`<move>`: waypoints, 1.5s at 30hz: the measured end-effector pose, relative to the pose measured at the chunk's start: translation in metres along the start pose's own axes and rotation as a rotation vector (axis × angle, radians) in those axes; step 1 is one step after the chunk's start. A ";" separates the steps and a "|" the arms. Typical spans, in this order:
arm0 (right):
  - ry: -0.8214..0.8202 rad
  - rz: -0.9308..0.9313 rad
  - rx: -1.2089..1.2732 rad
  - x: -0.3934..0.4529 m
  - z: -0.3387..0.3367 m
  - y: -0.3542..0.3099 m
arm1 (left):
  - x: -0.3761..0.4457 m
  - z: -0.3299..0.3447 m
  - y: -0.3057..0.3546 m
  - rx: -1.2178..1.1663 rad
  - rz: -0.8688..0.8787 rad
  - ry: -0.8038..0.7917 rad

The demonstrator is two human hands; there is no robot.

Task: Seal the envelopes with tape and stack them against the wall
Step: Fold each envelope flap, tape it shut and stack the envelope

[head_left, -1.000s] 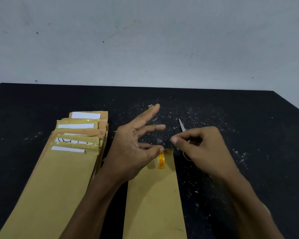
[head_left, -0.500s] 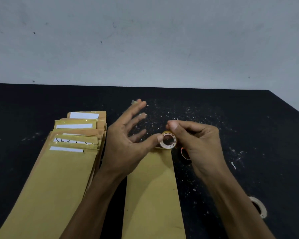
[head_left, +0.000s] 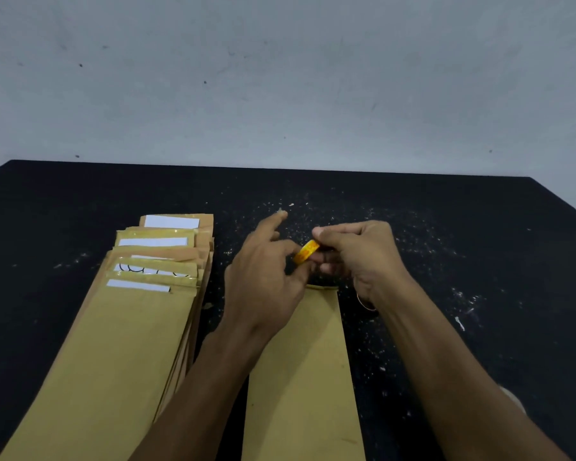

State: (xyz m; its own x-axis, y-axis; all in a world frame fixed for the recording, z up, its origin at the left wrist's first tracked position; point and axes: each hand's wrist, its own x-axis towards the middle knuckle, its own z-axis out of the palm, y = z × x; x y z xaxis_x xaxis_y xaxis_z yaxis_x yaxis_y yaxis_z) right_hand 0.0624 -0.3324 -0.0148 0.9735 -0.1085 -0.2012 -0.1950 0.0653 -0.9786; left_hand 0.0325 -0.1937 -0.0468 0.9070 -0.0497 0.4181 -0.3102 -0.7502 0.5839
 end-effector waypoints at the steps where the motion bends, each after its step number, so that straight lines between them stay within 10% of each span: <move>1: 0.008 -0.012 -0.070 0.005 -0.001 0.002 | 0.003 -0.001 0.004 0.037 -0.030 -0.043; 9: 0.105 -0.123 -0.736 0.048 -0.003 0.028 | 0.033 -0.005 0.013 0.333 -0.119 -0.299; 20: 0.179 -0.207 -0.732 0.044 -0.004 0.037 | 0.028 -0.003 0.006 0.338 -0.082 -0.373; 25: 0.172 -0.320 -0.588 0.022 -0.015 0.022 | 0.018 -0.021 -0.003 -0.252 -0.019 -0.073; 31: -0.104 -0.096 -0.128 -0.016 -0.006 -0.002 | 0.005 -0.032 0.006 -1.281 -0.414 0.014; 45: 0.097 -0.265 -0.180 -0.032 0.004 0.007 | -0.014 -0.027 0.015 -1.378 -0.381 -0.015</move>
State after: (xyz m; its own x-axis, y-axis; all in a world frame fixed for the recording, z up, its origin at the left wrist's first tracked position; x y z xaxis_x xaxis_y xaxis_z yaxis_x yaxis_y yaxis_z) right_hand 0.0306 -0.3243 -0.0153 0.9789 -0.1932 0.0663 0.0367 -0.1531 -0.9875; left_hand 0.0077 -0.1860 -0.0252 0.9966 -0.0075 0.0825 -0.0672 0.5089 0.8582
